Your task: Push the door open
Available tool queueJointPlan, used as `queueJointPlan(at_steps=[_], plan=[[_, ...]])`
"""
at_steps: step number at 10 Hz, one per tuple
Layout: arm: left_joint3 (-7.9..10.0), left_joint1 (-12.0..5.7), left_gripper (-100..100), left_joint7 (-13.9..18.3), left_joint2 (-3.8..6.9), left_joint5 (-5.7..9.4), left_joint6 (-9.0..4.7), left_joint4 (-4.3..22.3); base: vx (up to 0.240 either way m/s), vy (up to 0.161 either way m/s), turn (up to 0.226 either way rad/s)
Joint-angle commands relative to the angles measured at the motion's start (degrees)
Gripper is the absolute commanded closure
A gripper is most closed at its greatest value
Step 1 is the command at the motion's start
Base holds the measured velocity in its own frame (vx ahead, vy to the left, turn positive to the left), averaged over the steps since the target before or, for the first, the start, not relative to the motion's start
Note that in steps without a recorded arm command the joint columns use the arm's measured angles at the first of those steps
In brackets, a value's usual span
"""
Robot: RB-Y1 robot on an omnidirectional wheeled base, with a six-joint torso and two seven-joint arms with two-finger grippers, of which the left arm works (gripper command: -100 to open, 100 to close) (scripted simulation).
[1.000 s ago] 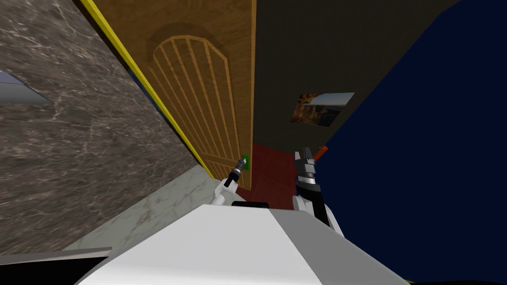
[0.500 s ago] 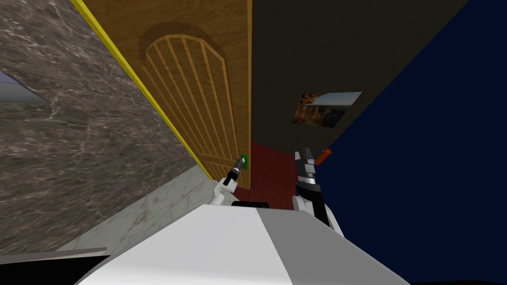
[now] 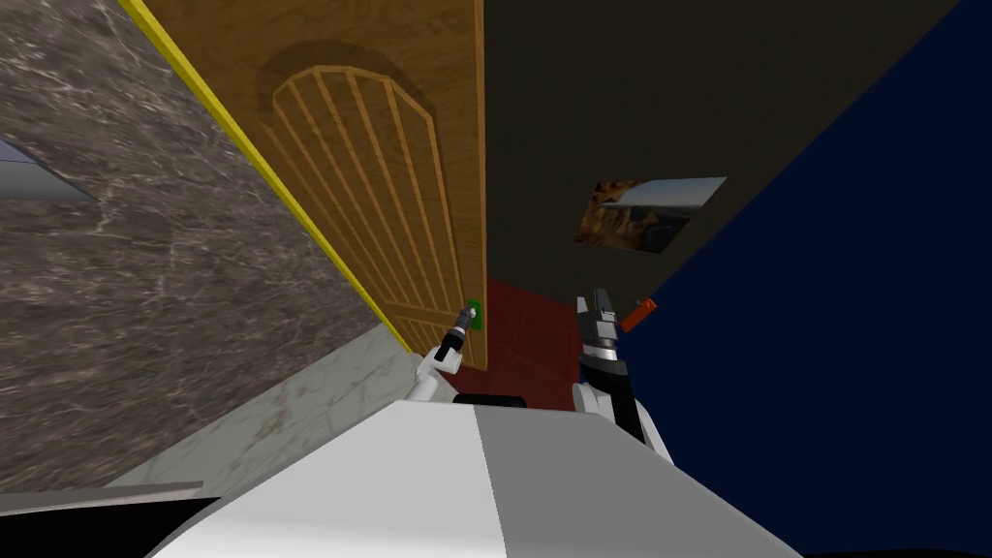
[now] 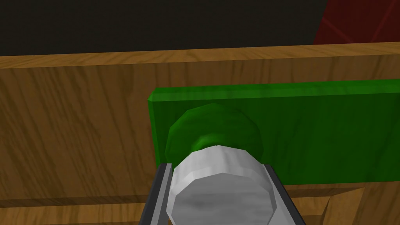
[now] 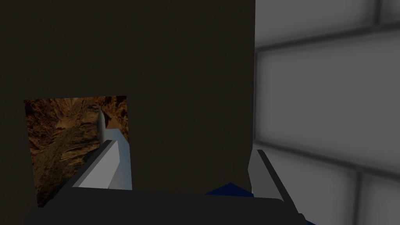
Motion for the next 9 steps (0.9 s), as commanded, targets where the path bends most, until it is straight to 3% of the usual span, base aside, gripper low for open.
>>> queueJointPlan(at_steps=[1,9], plan=[[2.06,-0.37,100,-0.3,-0.04,0.19,-0.03,-0.1,0.111,-0.148,0.103],[7.22,-1.79,100,-1.5,-2.55,0.63,-0.11,1.8,0.146,-0.140,0.079]])
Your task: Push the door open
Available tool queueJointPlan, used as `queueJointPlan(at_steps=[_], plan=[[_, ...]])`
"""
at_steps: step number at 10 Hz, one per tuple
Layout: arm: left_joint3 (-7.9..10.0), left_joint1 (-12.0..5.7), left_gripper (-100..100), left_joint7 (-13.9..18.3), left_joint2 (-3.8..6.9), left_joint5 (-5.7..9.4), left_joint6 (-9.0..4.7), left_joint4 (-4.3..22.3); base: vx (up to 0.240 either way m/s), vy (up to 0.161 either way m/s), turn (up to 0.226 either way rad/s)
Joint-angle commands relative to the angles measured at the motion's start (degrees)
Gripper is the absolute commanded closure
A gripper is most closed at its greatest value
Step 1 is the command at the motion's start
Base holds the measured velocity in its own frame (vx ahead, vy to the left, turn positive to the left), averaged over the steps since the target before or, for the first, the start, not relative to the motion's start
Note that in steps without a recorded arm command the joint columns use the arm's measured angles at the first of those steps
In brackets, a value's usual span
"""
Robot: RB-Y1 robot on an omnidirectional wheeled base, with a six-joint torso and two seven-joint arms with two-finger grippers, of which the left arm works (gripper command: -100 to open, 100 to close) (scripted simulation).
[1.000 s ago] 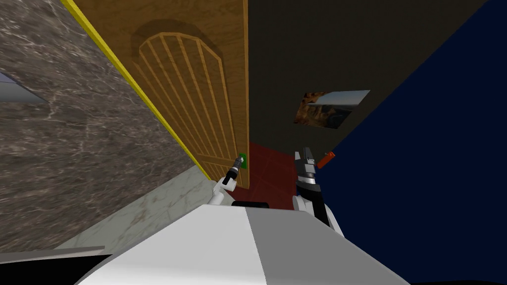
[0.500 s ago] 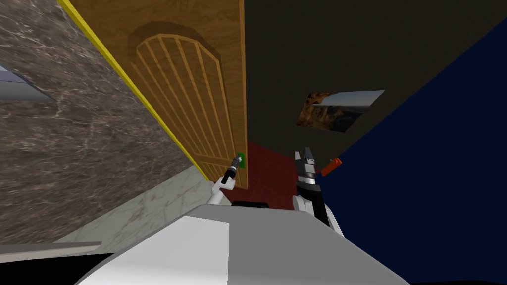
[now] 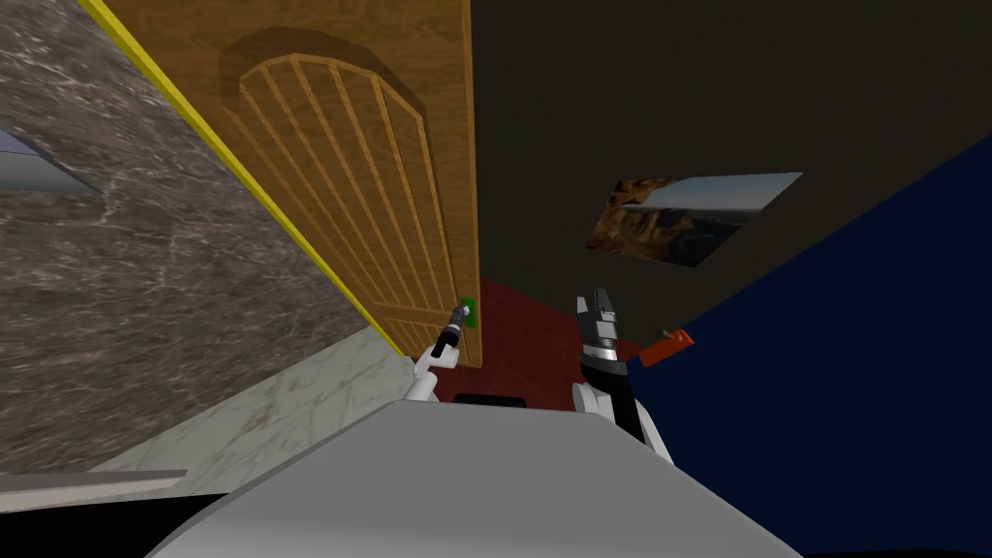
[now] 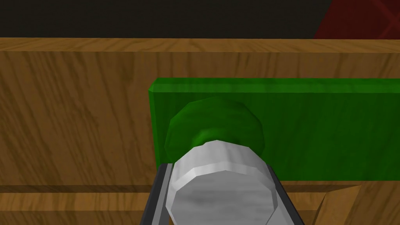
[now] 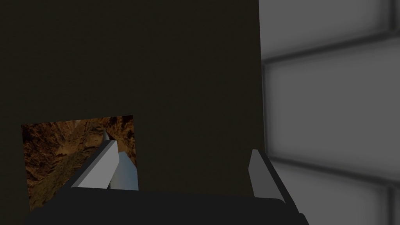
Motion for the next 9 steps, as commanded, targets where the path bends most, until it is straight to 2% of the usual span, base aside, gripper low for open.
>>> queueJointPlan(at_steps=[1,2,9], plan=[[0.00,0.00,100,0.0,0.00,0.00,0.00,0.0,0.076,-0.047,0.043],[1.02,-0.20,100,-0.1,0.82,0.18,-0.09,0.1,0.133,-0.039,0.043],[4.82,-0.69,100,-0.8,2.97,0.77,-0.22,0.7,0.181,-0.077,0.055]])
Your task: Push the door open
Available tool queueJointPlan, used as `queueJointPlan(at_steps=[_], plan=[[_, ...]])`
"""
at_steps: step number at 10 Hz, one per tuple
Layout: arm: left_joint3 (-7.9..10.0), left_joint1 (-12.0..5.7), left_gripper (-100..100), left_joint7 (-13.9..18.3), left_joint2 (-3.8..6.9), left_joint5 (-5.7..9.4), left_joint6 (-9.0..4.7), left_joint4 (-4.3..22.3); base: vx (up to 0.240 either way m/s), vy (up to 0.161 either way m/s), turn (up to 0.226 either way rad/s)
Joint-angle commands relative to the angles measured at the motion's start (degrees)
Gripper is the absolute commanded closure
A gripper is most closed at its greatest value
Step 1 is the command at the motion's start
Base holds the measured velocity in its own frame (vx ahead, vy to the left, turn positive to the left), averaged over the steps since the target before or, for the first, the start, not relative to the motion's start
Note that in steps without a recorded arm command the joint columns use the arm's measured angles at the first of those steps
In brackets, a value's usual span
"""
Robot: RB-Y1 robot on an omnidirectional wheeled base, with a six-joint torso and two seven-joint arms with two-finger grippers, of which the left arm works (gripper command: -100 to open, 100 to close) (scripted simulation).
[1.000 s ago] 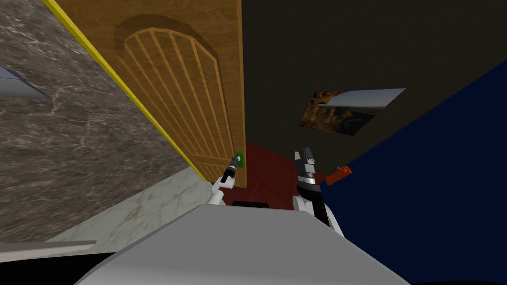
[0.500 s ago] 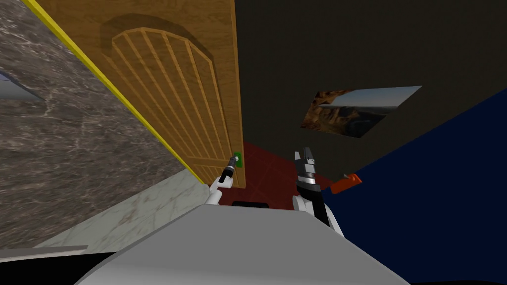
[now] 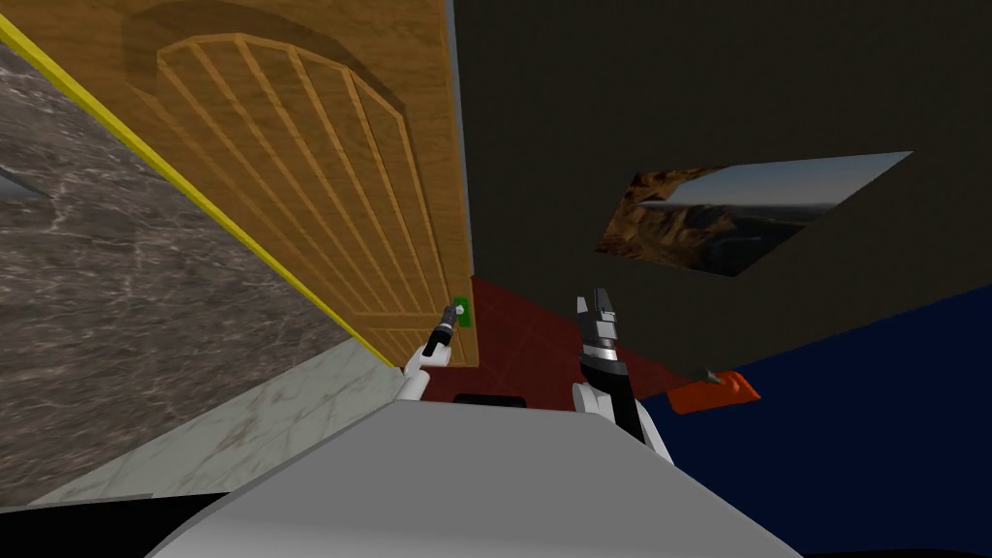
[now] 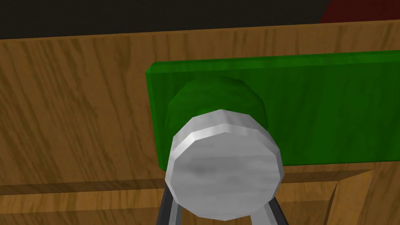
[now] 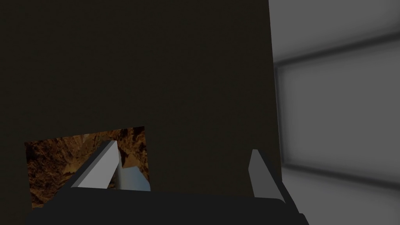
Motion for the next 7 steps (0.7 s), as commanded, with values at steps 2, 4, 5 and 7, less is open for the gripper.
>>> queueJointPlan(at_steps=[2,4,5,7], plan=[[1.01,-0.18,-100,-0.8,-0.02,-0.05,-0.49,0.3,0.063,-0.082,0.096],[0.96,-0.01,-100,-1.1,-0.42,-0.12,-0.40,0.0,-0.188,-0.004,0.013],[0.89,0.27,-100,-1.5,-1.37,-0.24,-0.26,-0.4,-0.248,0.005,0.053],[0.80,0.61,-100,-2.0,-3.16,-0.38,-0.09,-1.0,-0.237,-0.011,0.036]])
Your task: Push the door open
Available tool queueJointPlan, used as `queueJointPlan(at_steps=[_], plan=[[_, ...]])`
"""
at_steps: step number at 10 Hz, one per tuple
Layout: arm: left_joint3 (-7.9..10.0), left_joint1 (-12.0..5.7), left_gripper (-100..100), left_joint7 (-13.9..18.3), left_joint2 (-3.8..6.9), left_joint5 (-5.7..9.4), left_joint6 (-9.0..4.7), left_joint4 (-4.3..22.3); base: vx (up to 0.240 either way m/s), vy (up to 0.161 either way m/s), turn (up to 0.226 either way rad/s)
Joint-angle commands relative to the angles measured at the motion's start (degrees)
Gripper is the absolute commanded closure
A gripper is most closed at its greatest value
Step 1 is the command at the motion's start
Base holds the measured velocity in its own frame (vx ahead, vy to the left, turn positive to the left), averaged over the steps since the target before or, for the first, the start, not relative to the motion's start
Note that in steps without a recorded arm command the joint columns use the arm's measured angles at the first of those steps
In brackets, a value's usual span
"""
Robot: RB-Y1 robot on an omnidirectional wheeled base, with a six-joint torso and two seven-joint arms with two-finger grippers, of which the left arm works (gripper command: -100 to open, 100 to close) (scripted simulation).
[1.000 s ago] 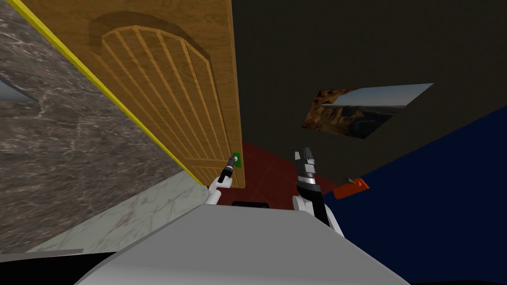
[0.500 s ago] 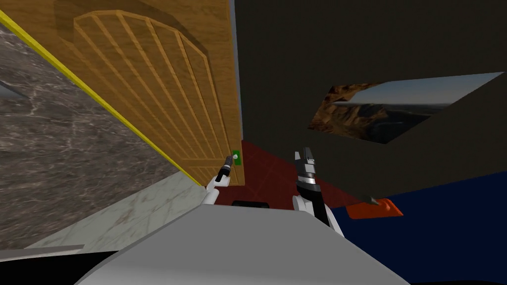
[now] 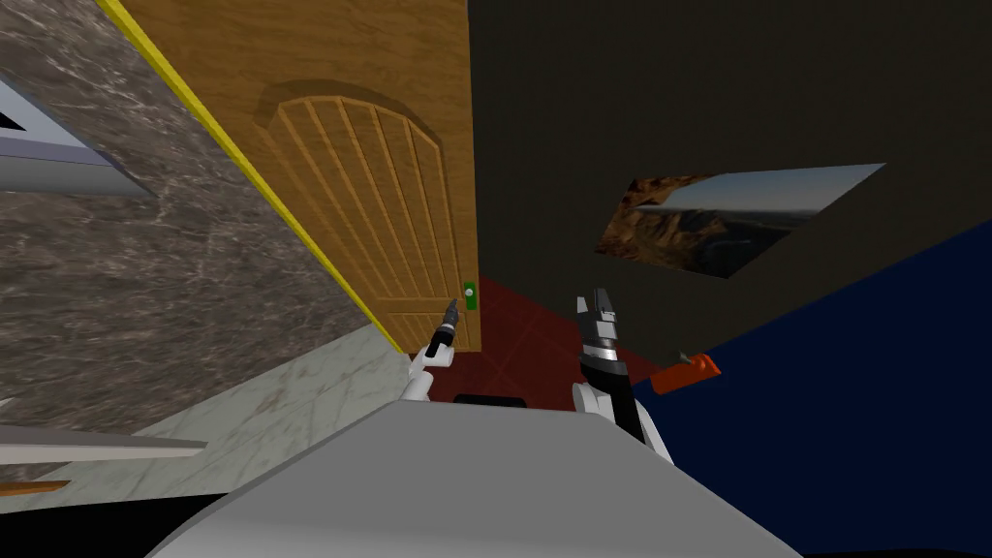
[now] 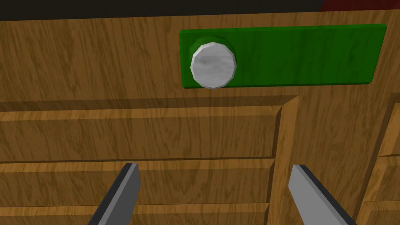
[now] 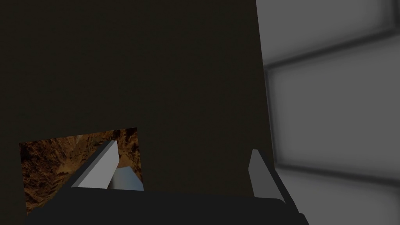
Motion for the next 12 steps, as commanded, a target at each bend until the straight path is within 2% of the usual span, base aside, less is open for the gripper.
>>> queueJointPlan(at_steps=[1,2,3,4,7,8,10,11,12], plan=[[-0.11,0.42,-100,-0.4,-1.67,-0.14,0.38,-0.8,-0.191,-0.050,0.031],[-0.15,0.57,-100,-0.7,-2.92,-0.20,0.45,-1.1,-0.152,-0.072,0.031],[-0.18,0.76,-100,-0.6,-2.37,-0.23,0.60,-1.4,-0.067,-0.036,0.007],[0.01,0.66,-100,-0.7,-0.75,-0.21,0.36,-1.2,0.091,0.003,-0.022],[0.42,0.37,-100,-0.7,0.65,-0.14,-0.30,-0.6,0.238,0.002,-0.020],[0.54,0.28,-100,-0.8,0.67,-0.12,-0.51,-0.3,0.235,0.014,-0.020],[0.85,0.07,-100,-0.8,-0.06,-0.07,-1.00,0.1,0.230,-0.012,-0.024],[1.00,-0.03,-100,-0.8,-0.89,-0.05,-1.24,0.4,0.231,-0.025,-0.016],[1.15,-0.14,-100,-0.8,-2.15,-0.02,-1.48,0.6,0.232,-0.026,-0.023]])
